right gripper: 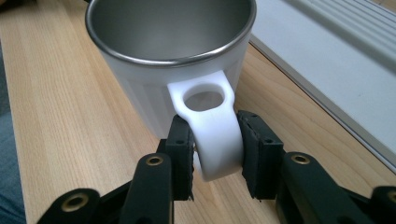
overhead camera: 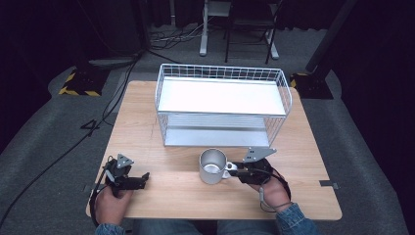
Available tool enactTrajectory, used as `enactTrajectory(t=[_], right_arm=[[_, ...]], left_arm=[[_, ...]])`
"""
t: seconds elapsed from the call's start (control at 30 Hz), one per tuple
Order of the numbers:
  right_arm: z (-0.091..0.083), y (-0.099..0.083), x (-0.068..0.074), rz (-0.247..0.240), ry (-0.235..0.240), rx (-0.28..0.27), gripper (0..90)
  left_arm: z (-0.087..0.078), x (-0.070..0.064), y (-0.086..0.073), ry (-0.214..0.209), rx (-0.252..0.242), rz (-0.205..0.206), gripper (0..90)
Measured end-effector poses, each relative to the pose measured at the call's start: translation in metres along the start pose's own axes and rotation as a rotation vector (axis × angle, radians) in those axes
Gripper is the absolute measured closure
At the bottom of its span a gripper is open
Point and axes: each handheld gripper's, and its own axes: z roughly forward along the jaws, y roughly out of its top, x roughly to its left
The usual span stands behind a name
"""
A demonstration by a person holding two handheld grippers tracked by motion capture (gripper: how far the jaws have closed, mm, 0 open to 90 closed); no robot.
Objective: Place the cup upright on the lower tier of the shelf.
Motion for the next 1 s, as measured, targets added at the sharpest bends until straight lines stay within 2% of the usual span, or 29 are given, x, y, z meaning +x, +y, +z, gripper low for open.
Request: enactTrajectory(t=[0.03, 0.2, 0.33, 0.7, 1.0], right_arm=[[0.0, 0.001, 0.003, -0.028, -0.013, -0.003, 69.1], [-0.002, 0.003, 0.009, -0.058, -0.032, -0.02, 71.3], [-0.005, 0.008, 0.016, -0.103, -0.056, -0.032, 71.6], [-0.012, 0.014, 0.017, -0.093, -0.088, -0.08, 71.7], [-0.018, 0.024, 0.011, -0.074, -0.113, -0.117, 71.8]], left_arm=[[0.0, 0.0, 0.0, 0.0, 0.0, 0.0, 3.8], [0.0, 0.0, 0.0, 0.0, 0.0, 0.0, 3.8], [0.0, 0.0, 0.0, 0.0, 0.001, 0.001, 3.8], [0.0, 0.0, 0.0, 0.0, 0.0, 0.0, 3.8], [0.0, 0.0, 0.0, 0.0, 0.0, 0.0, 3.8]])
